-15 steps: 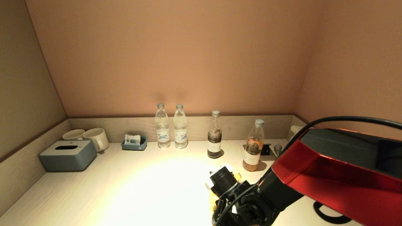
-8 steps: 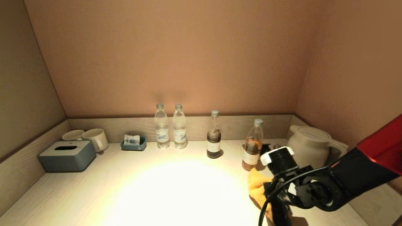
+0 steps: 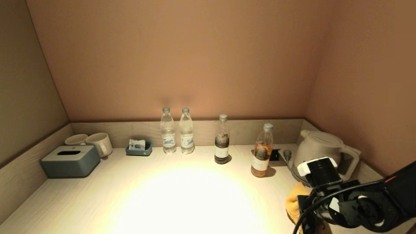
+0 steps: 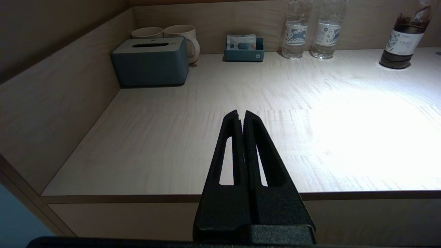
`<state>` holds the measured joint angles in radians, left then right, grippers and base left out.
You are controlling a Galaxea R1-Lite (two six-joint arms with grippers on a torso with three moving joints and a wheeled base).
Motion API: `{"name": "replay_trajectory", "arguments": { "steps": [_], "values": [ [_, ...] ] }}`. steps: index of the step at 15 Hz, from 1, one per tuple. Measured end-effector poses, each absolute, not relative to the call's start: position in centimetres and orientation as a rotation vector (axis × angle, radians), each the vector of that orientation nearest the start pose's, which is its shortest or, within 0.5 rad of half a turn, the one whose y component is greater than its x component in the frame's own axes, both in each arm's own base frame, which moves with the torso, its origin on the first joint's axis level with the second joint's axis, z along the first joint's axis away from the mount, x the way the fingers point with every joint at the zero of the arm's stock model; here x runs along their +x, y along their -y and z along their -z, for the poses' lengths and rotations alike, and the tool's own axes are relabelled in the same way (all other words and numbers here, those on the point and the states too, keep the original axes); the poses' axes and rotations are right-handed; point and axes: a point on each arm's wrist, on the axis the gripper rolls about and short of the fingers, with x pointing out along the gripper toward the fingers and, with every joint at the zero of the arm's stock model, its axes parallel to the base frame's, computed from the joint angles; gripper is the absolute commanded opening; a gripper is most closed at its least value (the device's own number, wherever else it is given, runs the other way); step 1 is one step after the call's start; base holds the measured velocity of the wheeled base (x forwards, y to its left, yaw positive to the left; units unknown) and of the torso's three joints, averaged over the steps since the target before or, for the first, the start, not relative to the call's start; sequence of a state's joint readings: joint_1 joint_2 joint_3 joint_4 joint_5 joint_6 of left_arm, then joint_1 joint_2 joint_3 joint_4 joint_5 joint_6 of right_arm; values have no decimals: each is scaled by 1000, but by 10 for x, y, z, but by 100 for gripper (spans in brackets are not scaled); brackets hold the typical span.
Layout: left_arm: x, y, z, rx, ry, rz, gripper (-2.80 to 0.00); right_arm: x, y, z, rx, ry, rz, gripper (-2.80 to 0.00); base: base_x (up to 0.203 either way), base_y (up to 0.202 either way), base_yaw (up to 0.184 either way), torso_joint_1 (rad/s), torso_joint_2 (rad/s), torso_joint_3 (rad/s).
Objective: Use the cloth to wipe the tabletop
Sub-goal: Sweep the stains on the table
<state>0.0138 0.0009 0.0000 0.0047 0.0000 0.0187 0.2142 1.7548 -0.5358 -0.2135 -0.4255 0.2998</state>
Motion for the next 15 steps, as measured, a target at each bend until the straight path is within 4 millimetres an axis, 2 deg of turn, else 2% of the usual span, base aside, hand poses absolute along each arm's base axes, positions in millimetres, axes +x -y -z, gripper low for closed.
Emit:
{"name": "replay_trajectory", "arguments": {
  "steps": [3, 6, 11, 15],
  "values": [
    [-23, 0, -75, 18, -5, -15, -280, 223, -31, -63, -29, -959, 374, -280, 0, 0, 0, 0, 0, 0],
    [-23, 0, -75, 18, -5, -15, -280, 213, -29, -54, -38, -1005, 377, -280, 0, 0, 0, 0, 0, 0],
    [-23, 0, -75, 18, -6, -15, -280, 213, -50, -43, -70, -1055, 268, -280, 0, 0, 0, 0, 0, 0],
    [-23, 0, -75, 18, -5, -15, -280, 230, -72, -26, -95, -1082, 225, -280, 0, 0, 0, 0, 0, 0]
  ]
}}
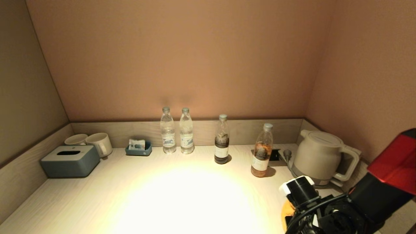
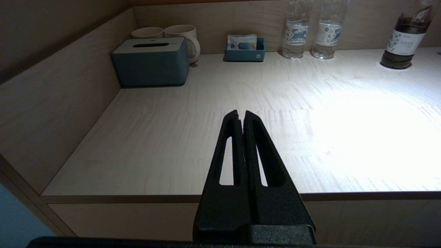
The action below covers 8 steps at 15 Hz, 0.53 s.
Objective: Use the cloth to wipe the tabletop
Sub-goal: Sweep the stains on the table
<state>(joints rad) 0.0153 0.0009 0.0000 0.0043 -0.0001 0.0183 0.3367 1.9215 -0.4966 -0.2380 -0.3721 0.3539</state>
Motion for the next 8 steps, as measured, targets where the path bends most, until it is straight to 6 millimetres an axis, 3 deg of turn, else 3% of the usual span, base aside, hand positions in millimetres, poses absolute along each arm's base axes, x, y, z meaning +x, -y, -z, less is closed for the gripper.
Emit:
{"name": "replay_trajectory", "arguments": {
  "steps": [3, 8],
  "values": [
    [-23, 0, -75, 18, -6, -15, -280, 236, -82, -18, -115, -1096, 207, -280, 0, 0, 0, 0, 0, 0],
    [-23, 0, -75, 18, -6, -15, -280, 252, -115, -17, -145, -1050, 114, -280, 0, 0, 0, 0, 0, 0]
  ]
}}
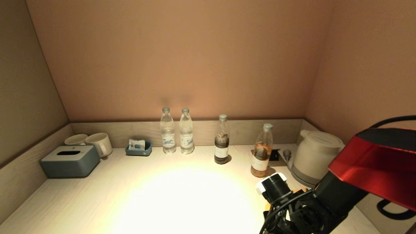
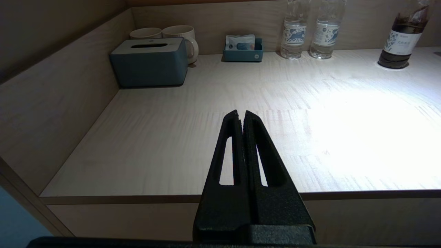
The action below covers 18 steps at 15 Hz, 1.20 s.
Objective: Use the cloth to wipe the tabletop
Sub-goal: Sweep the stains on the table
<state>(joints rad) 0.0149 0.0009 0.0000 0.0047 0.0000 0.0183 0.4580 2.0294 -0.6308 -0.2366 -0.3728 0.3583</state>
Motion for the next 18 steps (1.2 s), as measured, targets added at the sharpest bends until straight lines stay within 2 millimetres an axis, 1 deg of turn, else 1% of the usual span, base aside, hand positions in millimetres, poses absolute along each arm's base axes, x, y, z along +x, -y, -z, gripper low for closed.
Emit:
{"name": "replay_trajectory", "arguments": {
  "steps": [3, 7, 9, 13, 15, 18],
  "values": [
    [-23, 0, -75, 18, -6, -15, -280, 256, -137, -20, -160, -1015, 50, -280, 0, 0, 0, 0, 0, 0],
    [-23, 0, -75, 18, -6, -15, -280, 255, -164, -28, -190, -966, -37, -280, 0, 0, 0, 0, 0, 0],
    [-23, 0, -75, 18, -6, -15, -280, 253, -183, -34, -215, -929, -101, -280, 0, 0, 0, 0, 0, 0],
    [-23, 0, -75, 18, -6, -15, -280, 243, -214, -41, -274, -873, -228, -280, 0, 0, 0, 0, 0, 0],
    [-23, 0, -75, 18, -5, -14, -280, 240, -225, -44, -293, -841, -278, -280, 0, 0, 0, 0, 0, 0],
    [-23, 0, -75, 19, -5, -15, -280, 237, -235, -46, -320, -795, -331, -280, 0, 0, 0, 0, 0, 0]
  ]
}}
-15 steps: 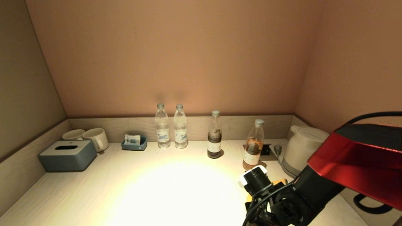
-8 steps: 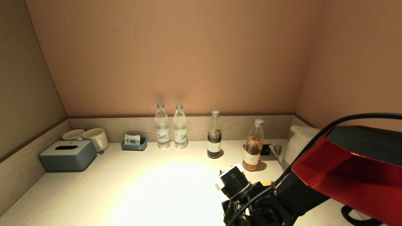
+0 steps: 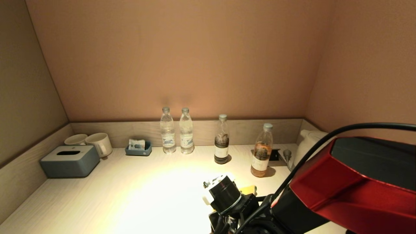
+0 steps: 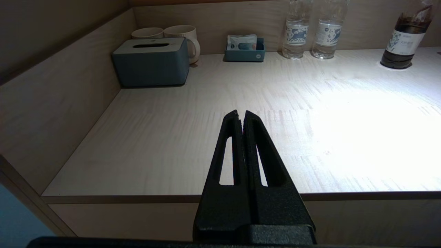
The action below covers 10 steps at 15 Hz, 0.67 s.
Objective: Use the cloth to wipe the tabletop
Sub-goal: Sweep the stains on the table
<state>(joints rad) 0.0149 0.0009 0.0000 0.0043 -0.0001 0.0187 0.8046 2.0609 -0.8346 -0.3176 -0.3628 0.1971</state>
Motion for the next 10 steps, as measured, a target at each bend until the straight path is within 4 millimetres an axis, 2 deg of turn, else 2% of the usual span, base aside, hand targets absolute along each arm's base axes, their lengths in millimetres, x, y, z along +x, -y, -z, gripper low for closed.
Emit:
{"name": "replay_trajectory", "arguments": {
  "steps": [8, 10],
  "values": [
    [-23, 0, -75, 18, -6, -15, -280, 235, -257, -57, -369, -620, -447, -280, 0, 0, 0, 0, 0, 0],
    [-23, 0, -75, 19, -6, -15, -280, 229, -265, -61, -382, -574, -477, -280, 0, 0, 0, 0, 0, 0]
  ]
}}
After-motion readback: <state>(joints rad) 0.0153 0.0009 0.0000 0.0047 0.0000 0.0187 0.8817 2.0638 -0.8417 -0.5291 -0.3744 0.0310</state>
